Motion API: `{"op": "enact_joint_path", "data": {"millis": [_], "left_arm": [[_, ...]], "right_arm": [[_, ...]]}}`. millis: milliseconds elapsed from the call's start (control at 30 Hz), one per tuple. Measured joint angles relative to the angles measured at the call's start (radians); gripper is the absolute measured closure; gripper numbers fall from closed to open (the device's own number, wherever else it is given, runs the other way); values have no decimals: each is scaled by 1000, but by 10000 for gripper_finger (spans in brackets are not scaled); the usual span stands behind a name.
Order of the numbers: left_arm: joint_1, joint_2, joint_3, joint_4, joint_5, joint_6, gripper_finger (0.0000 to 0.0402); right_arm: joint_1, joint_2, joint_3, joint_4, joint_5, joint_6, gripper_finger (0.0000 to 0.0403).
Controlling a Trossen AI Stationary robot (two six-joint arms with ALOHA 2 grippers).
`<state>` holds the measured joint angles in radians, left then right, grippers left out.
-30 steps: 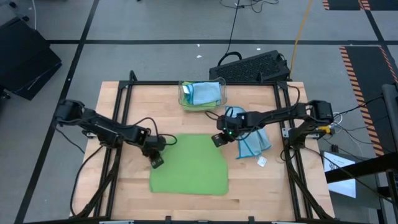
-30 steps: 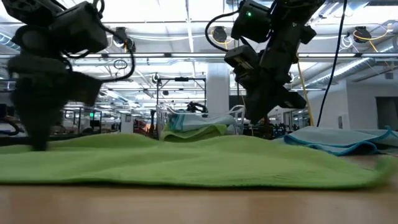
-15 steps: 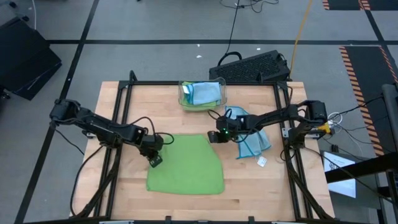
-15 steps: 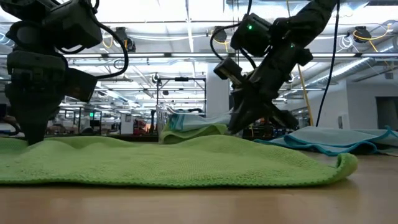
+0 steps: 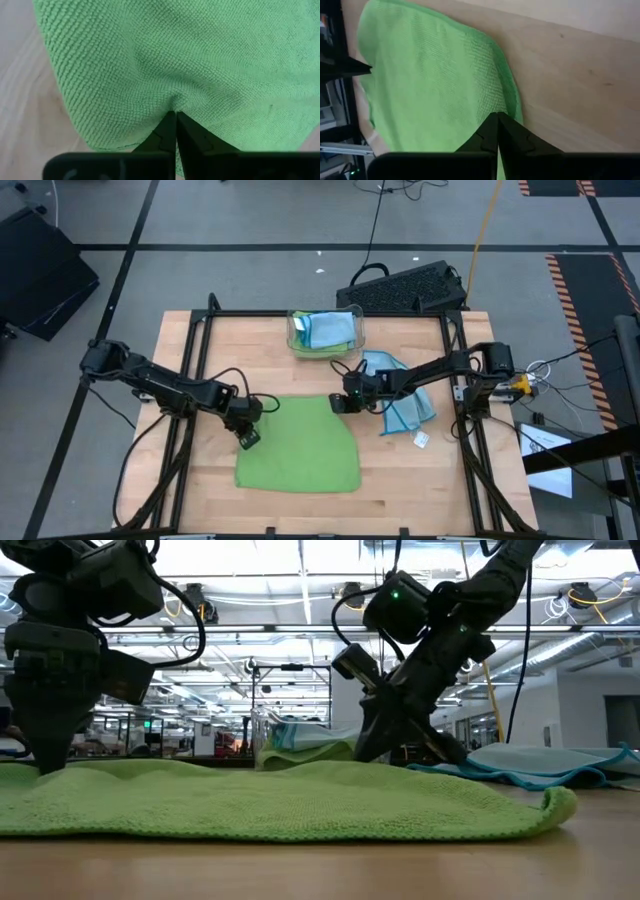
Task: Fold microfiber towels
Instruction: Fold the green microfiber cloth
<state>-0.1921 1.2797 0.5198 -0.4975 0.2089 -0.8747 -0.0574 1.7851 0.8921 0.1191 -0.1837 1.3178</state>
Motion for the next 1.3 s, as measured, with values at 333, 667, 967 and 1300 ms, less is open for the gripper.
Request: {"op": "enact_joint_path", "data": {"millis": [333, 667, 967, 1300], "left_arm": [[0, 0, 1, -1, 0, 2, 396], [0, -1, 1, -1, -7, 13, 382], [0, -1, 1, -1, -8, 24, 391], [0, -1, 1, 1, -8, 23, 396]], "right_arm": [[-22, -21, 0, -5, -27, -37, 403], [-26, -21, 0, -10, -20, -45, 403], [-19, -21, 0, -15, 27, -40, 403], [7, 16, 0, 9, 21, -16, 403]]}}
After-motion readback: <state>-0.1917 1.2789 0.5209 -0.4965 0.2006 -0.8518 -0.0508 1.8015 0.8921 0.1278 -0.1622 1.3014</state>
